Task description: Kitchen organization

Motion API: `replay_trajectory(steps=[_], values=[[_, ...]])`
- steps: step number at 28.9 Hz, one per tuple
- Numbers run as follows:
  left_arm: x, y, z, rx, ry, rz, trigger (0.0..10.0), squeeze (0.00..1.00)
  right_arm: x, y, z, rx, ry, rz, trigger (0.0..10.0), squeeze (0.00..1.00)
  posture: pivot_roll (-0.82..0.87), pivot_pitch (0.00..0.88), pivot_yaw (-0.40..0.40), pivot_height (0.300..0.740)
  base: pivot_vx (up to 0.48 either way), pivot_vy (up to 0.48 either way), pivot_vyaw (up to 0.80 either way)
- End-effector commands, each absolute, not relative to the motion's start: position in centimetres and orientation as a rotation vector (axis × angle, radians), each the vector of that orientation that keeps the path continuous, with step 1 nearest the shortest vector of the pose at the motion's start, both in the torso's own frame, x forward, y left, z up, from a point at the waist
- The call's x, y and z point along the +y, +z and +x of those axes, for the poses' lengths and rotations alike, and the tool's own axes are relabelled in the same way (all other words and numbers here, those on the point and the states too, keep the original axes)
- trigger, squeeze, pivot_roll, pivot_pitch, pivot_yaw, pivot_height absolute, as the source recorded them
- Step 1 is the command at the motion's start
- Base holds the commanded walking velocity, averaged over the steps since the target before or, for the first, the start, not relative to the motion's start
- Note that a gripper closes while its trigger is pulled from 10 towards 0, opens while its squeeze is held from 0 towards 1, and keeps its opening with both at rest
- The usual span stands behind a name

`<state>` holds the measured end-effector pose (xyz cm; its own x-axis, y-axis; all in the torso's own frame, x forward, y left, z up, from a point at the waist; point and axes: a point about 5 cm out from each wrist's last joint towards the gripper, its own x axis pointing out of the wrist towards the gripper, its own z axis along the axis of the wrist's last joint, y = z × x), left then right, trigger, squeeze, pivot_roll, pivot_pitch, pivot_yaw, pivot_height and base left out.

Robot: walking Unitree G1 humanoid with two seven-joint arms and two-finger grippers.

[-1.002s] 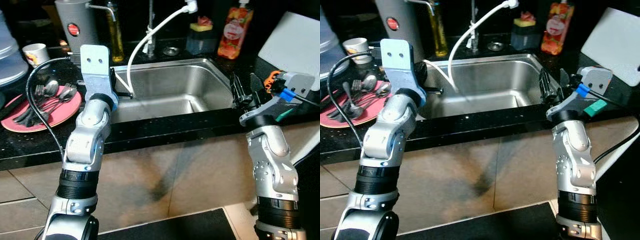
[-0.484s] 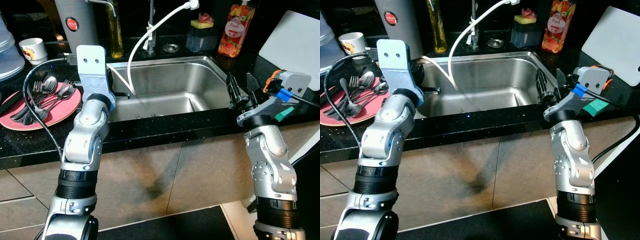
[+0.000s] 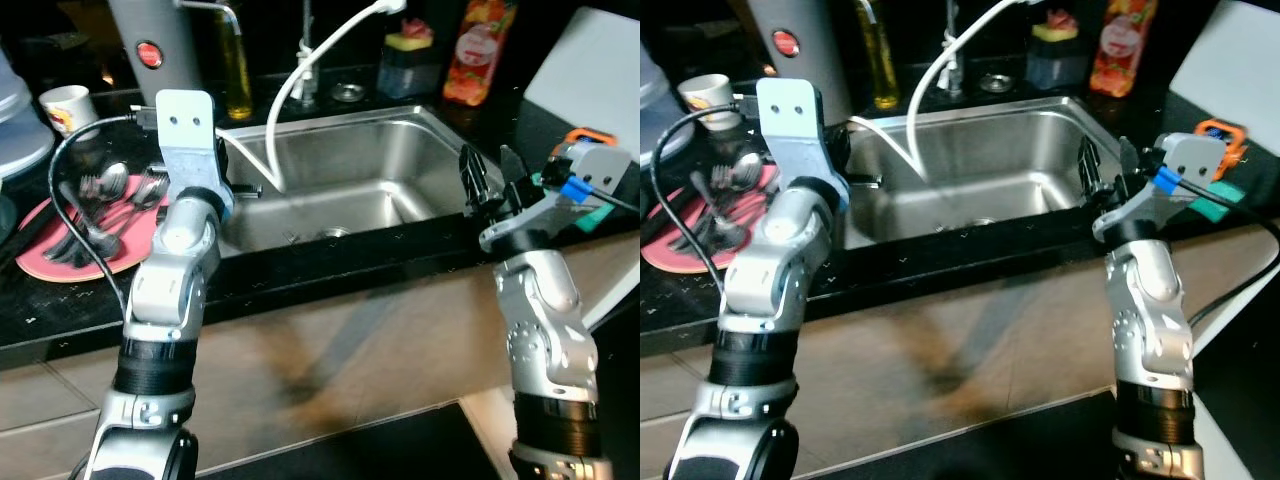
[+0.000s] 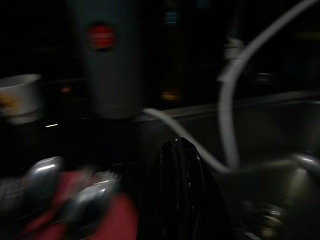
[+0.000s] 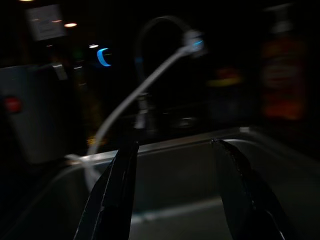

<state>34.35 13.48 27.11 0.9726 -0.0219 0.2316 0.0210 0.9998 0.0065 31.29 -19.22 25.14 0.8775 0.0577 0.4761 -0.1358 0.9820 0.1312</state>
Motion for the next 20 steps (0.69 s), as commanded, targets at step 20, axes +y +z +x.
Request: replay_trajectory(steps=[20], values=[[20.9,27.1,34.6,0.070,0.137,0.088,10.0,0.00,-18.0,26.6,31.7,-0.496,0.236,0.078,10.0,0.00,0.08,0.037,0.002,0.740,0.000,0.000,0.00]])
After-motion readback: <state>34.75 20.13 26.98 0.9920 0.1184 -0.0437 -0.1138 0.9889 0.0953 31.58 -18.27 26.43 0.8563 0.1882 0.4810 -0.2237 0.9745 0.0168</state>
